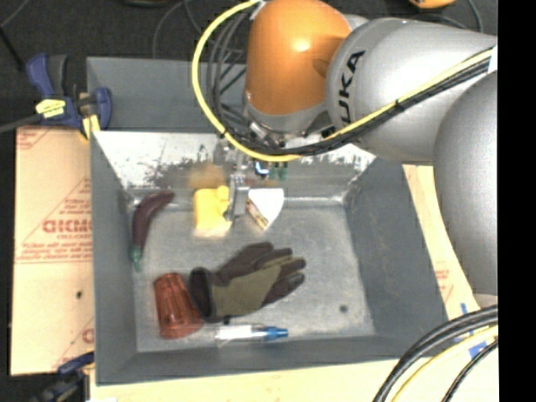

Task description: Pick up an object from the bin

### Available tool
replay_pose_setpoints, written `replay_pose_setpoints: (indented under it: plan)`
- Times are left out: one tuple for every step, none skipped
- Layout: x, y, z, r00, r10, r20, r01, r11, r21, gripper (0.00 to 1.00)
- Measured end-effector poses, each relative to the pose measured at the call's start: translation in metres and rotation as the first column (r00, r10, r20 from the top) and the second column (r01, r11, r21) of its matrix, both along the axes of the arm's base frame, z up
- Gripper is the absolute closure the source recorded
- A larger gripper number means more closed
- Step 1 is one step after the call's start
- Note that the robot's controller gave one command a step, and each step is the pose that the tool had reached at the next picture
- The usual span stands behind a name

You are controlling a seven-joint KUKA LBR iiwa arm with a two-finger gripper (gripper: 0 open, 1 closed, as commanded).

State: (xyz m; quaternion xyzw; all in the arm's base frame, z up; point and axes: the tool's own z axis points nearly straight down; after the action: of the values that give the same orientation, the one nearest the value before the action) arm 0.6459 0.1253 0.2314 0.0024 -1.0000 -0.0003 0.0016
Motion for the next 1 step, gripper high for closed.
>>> replay_pose_setpoints:
  plan:
    - [0.0006, -0.0005, 0.0049, 1.0, -0.002, 0.006, 0.002, 1.0, 0.001, 0.0]
